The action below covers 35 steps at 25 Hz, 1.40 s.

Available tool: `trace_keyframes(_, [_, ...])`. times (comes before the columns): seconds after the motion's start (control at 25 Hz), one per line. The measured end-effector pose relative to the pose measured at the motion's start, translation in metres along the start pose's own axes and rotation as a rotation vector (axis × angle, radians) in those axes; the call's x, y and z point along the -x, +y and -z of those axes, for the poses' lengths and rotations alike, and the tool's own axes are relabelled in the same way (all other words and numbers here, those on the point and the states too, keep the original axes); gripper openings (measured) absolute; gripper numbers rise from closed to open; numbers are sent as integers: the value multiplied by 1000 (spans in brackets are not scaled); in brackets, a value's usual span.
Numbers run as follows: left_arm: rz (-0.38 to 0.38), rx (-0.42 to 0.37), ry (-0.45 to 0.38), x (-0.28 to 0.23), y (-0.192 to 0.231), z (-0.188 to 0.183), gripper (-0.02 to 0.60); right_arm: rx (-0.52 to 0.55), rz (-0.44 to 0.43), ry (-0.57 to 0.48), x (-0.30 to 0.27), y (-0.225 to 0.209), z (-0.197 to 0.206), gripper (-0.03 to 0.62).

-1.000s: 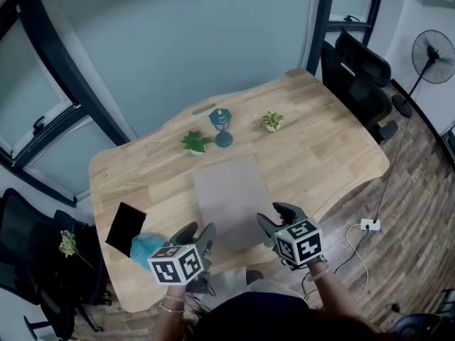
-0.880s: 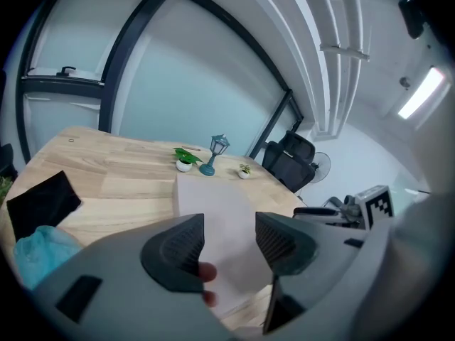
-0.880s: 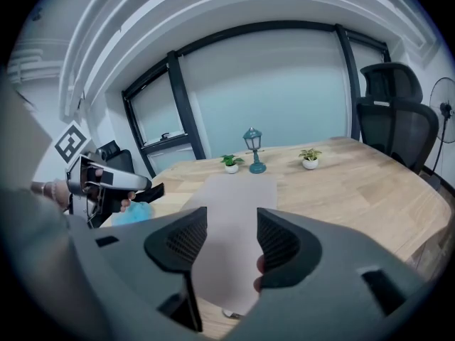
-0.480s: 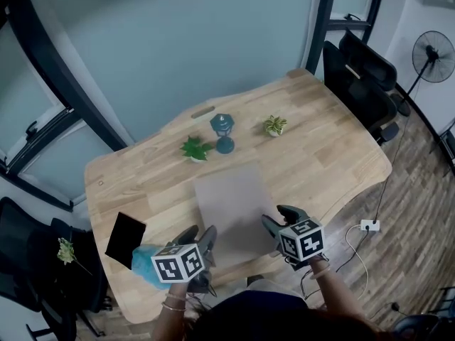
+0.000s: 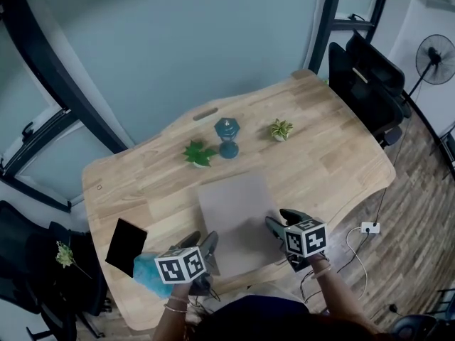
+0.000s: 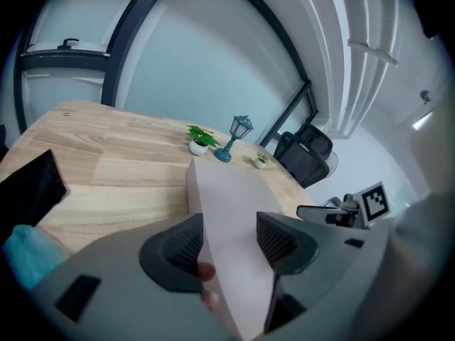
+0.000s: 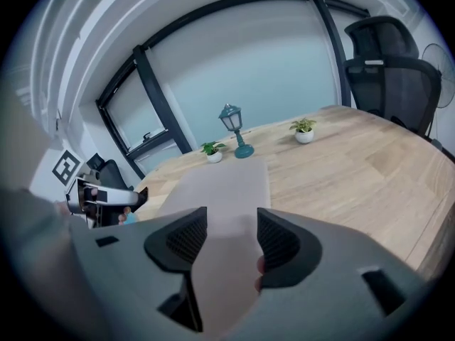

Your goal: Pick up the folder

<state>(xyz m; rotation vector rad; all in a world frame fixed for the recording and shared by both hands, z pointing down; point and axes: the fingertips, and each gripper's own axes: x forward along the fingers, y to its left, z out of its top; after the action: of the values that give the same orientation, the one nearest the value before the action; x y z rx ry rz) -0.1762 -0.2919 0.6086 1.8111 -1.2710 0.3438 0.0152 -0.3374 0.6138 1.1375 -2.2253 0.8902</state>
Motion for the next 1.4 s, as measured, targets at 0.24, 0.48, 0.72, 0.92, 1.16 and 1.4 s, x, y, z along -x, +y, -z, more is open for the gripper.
trace_keyframes(0.24, [8,38,51,-20,10,7,235,-34,4,34,-16,-12,6,198])
trace_keyframes(0.48, [7,64,89,-38,18,10,247,-96,-11,63,-29,-25,11,235])
trace_keyframes(0.72, [38,101,119,-52,21,17,266,-144,-71,74,-40,-28,16,266])
trace_keyframes(0.92, [43,115,153,-58,24,25,281,-199,-120,109,-49,-27,26,293])
trace_keyframes(1.16, [64,159,179,-62,27,31,298,-243,-216,144,-58,-15,33,367])
trace_keyframes(1.4, [88,174,205,-63,25,37,305,-256,-227,174,-65,-15,40,393])
